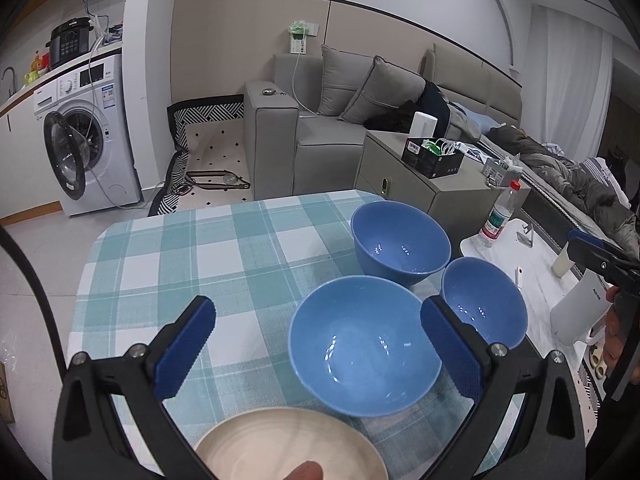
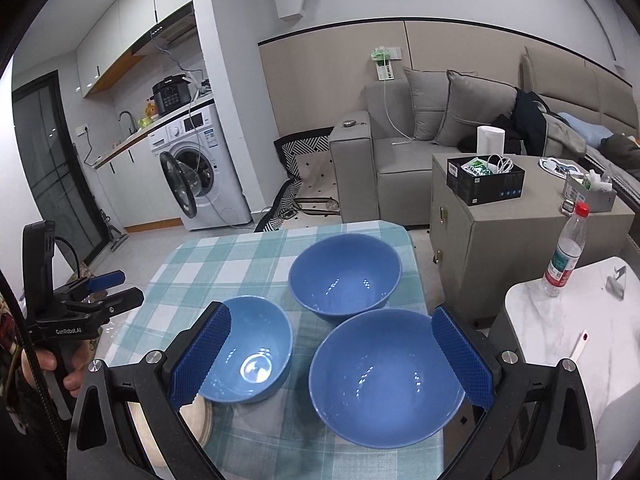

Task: Organize plates and bowls
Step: 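Move both grippers toward the blue bowls, to opposite rims of one bowl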

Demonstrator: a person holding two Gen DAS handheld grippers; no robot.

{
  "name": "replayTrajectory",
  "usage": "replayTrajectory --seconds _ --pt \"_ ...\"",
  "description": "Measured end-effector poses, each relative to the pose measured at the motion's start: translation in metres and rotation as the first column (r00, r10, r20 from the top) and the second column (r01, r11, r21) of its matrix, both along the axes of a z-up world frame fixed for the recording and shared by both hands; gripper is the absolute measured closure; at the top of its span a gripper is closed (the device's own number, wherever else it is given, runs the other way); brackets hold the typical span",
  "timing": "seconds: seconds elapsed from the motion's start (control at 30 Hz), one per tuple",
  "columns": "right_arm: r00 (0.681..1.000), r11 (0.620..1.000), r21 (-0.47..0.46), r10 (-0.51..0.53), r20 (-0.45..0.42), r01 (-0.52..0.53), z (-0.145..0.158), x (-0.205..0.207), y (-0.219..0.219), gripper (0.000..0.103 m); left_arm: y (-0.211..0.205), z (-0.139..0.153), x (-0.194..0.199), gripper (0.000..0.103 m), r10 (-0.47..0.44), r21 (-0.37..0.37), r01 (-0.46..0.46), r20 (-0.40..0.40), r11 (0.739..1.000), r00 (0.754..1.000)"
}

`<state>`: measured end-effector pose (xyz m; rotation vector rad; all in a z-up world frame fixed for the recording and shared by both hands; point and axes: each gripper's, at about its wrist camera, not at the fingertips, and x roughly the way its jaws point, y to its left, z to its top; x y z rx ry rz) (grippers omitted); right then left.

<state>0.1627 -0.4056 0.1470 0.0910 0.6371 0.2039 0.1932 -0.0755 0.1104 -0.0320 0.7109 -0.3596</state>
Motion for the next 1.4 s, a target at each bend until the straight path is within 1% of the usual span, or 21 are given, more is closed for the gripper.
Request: replayTrajectory --seconds 0.23,0.4,0.7,0.9,1.1,1.2,1.27,1.33,1.4 --pt "0.999 0.999 -0.005 -0.037 -0.019 0.037 0.003 0.027 -0.008 0.001 -0.014 0.003 0.031 0.000 -0.007 -0.004 0.007 -0.009 1.000 1.000" --pt "0.997 0.998 -0.013 -0.055 -0.047 0.054 -0.003 0.051 -0.014 0.001 -0.026 0.001 0.053 0.000 -0.004 0.006 0.004 -0.006 1.000 1.000" --pt "0.987 0.996 0.006 -0.083 -0.137 0.085 -0.033 0.095 -0.025 0.001 -0.050 -0.017 0.090 0.000 -0.029 0.015 0.030 -0.065 0.999 0.997" --pt "0.981 0.996 0.014 -0.090 -0.170 0.093 -0.049 0.112 -0.028 0.001 -0.062 -0.031 0.113 0.000 -0.039 0.026 0.042 -0.110 0.999 0.993" --pt "0.972 0.995 0.004 -0.097 -0.216 0.100 -0.069 0.131 -0.030 0.001 -0.076 -0.050 0.133 0.000 -0.051 0.049 0.059 -0.152 0.997 0.987" --pt "0.966 0.994 0.006 -0.100 -0.237 0.105 -0.079 0.139 -0.030 0.001 -0.081 -0.059 0.141 0.001 -0.059 0.049 0.069 -0.176 0.996 0.983" --pt "0.963 0.994 0.005 -0.102 -0.250 0.106 -0.085 0.145 -0.031 0.004 -0.085 -0.064 0.146 0.002 -0.067 0.055 0.079 -0.191 0.995 0.979" --pt "0.959 0.994 0.001 -0.103 -0.264 0.108 -0.090 0.150 -0.031 0.012 -0.088 -0.068 0.149 0.004 -0.070 0.062 0.084 -0.197 0.995 0.978" --pt "0.955 0.994 0.000 -0.103 -0.277 0.107 -0.096 0.155 -0.032 0.016 -0.092 -0.071 0.152 0.008 -0.082 0.067 0.098 -0.204 0.993 0.975"
